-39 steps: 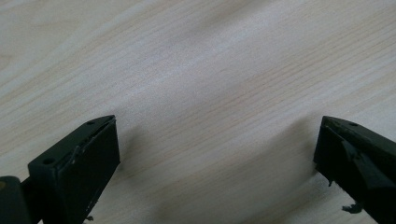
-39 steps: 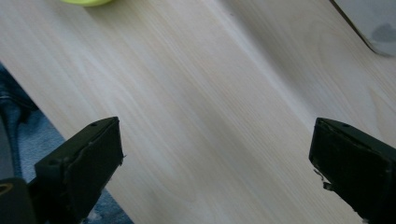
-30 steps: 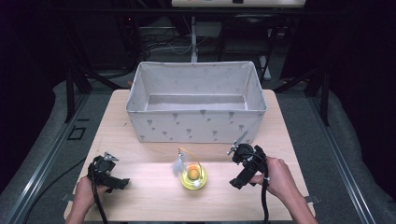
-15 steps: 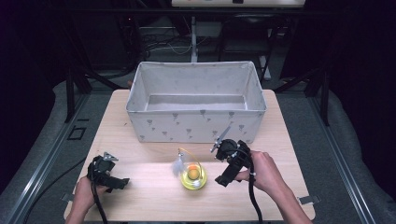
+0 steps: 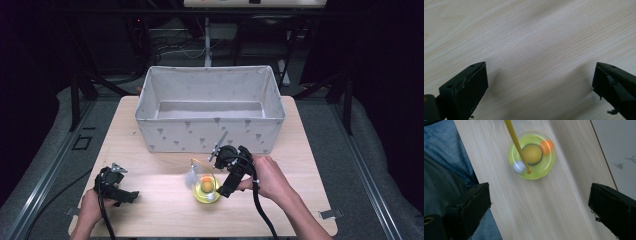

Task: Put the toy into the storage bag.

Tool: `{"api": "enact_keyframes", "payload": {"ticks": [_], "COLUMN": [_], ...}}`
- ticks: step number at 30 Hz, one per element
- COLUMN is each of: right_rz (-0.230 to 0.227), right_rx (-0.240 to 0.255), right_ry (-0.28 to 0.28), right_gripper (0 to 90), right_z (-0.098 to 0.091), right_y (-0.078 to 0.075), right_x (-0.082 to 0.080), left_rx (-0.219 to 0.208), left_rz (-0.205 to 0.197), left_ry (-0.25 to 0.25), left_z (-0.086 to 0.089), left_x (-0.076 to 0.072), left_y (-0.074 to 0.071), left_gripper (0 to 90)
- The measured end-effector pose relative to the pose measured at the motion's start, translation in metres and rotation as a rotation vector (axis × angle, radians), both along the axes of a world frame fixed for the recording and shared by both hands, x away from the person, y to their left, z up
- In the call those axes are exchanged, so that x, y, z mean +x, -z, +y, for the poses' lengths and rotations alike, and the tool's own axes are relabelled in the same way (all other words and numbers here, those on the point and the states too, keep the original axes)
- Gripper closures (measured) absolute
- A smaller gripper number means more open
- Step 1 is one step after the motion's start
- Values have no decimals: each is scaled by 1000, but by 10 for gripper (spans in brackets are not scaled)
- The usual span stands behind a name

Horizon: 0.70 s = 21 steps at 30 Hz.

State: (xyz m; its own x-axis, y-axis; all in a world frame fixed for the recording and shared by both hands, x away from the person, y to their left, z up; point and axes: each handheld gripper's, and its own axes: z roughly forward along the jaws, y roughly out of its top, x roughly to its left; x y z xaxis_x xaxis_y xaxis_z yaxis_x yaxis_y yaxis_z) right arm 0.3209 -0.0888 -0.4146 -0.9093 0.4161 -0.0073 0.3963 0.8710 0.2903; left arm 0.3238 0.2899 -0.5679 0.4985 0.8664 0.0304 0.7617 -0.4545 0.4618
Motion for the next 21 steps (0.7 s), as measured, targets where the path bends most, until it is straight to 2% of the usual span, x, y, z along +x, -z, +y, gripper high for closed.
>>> {"api": "enact_keyframes", "payload": {"ticks": [5,7,8,10,13,14,15,16,17,18,20,21], "right_rz": [-6,-7,-15,-14,-16,-13,-13,-20,-20,-24,-24,-26], "right_rx": [-21,-29,-26,-28,-42,-52,-52,-74,-74,-86,-93,-106], "right_ry": [-37,-52,-62,-68,-79,-88,-88,-95,-95,-106,-106,-109], "right_gripper": [53,86,135,142,259,329,329,387,387,483,492,524], "right_z": [15,20,25,27,33,35,35,39,39,41,42,44], "right_y": [-8,-11,-14,-15,-17,-17,-17,-17,-17,-16,-15,-15], "right_x": [2,2,3,3,6,7,7,8,8,9,9,10], "left_rx": [0,0,0,-1,0,1,1,2,2,3,5,4], "left_rz": [2,4,5,6,10,12,12,14,14,16,18,19], "left_ry": [2,3,4,5,5,7,7,9,9,9,10,11], "left_z": [0,0,0,0,0,0,0,0,0,0,-1,-1], "left_x": [0,0,0,0,0,0,0,1,1,1,1,1], "left_y": [0,0,0,1,1,1,1,1,1,2,2,2], "left_gripper": [2,2,2,2,2,2,2,2,2,2,3,3]}}
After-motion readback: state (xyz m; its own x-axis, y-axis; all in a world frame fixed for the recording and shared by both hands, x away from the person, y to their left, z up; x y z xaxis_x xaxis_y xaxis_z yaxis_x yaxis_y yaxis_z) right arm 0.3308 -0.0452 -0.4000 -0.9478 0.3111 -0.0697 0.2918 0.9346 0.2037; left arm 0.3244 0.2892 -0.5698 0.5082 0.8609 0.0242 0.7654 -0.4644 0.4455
